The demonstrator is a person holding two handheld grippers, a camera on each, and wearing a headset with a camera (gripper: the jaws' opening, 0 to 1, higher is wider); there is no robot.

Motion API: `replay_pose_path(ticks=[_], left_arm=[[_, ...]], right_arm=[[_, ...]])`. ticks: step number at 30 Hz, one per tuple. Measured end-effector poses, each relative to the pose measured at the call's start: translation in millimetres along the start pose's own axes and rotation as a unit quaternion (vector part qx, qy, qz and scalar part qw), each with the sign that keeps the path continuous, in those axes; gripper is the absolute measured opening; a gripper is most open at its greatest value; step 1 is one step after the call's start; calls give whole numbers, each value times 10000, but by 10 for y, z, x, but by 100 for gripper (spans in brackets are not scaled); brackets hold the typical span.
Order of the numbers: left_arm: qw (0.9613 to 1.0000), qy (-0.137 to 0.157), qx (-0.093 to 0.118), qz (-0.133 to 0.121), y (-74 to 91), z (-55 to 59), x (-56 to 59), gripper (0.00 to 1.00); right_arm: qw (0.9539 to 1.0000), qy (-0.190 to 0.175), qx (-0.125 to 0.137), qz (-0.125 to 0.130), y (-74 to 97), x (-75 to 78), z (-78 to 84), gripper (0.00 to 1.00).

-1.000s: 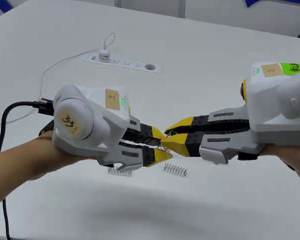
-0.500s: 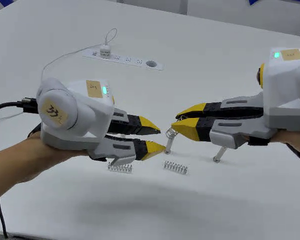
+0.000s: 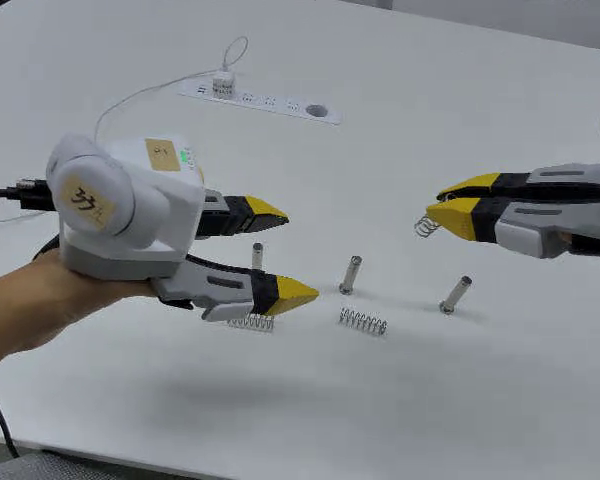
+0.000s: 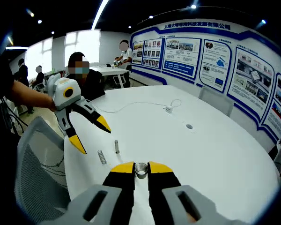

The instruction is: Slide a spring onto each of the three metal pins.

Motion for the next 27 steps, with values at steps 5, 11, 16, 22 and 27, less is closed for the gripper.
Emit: replay_pose_path(ticks=[5, 11, 16, 22, 27], left_arm=[[9999, 14, -76, -95, 74, 59, -50, 62], [9994, -35, -224, -259, 180, 156, -100, 74], [9989, 100, -239, -384, 302, 224, -160, 78], [9975, 221, -225, -638, 439, 249, -269, 85], [9960, 474, -242, -712, 488, 252, -290, 97]], right_arm=[[9994, -275, -132, 154, 27, 113, 139, 10], [9980, -256, -411, 404, 61, 246, 320, 10], [9971, -355, -487, 455, 85, 299, 397, 10], [9950, -536, -663, 513, 98, 350, 545, 10], [9936, -691, -717, 542, 72, 377, 644, 10]])
Point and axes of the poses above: the centre of the closed fingertips' face, and the gripper's own axes: y roughly backward along the fingers, x roughly to its right, z roughly out of its underside, the point moved 2 cm from there along y, roughly backward along the fingers, and after that the axes turned 10 degrees about x, right-handed, at the moved point
